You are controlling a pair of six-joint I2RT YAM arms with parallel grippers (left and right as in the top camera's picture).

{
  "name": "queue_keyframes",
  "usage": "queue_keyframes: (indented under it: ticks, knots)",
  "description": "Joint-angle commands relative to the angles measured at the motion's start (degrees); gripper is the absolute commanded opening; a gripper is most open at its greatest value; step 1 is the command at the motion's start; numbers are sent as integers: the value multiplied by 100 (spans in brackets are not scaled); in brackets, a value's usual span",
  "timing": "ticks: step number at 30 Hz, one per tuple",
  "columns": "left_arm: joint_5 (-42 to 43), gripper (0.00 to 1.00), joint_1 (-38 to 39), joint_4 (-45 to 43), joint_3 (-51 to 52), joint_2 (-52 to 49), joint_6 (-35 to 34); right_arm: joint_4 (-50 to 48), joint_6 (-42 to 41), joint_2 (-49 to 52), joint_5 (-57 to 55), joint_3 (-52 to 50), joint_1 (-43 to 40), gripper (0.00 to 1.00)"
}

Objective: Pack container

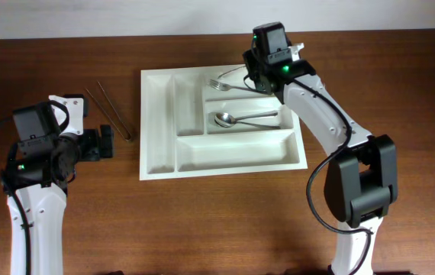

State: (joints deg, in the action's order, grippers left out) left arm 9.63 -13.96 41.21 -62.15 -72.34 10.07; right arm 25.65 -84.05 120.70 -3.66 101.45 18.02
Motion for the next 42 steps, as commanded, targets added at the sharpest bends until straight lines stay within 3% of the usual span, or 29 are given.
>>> queue_keyframes:
  ticks: [1,9,12,17,26,31,36,42]
  knots:
    - [0,99,-20,2,-90,-9,76,-17,-70,120,-24,79,-4,4]
    - [0,99,-20,2,-90,-9,76,-68,-66,192,70,76,-7,4]
    - [0,99,-20,2,-90,-9,76,-221,-9,192,170,79,-31,11]
    - [0,99,-20,2,-90,-9,76,-739,1005,179,684,81,-144,19]
    - [0,99,-20,2,-90,-9,76,-754,1296,-72,1725,92,-732,18]
    - [0,99,-20,2,-90,-9,76,-610,2743,-481,2214,92,-1432,18]
    - [0,99,-20,2,-90,-9,76,1082,4452,-697,2592,90,-2253,18]
    - [0,99,-20,2,-90,-9,76,2883,6839,-501,1123,35,-2791,18]
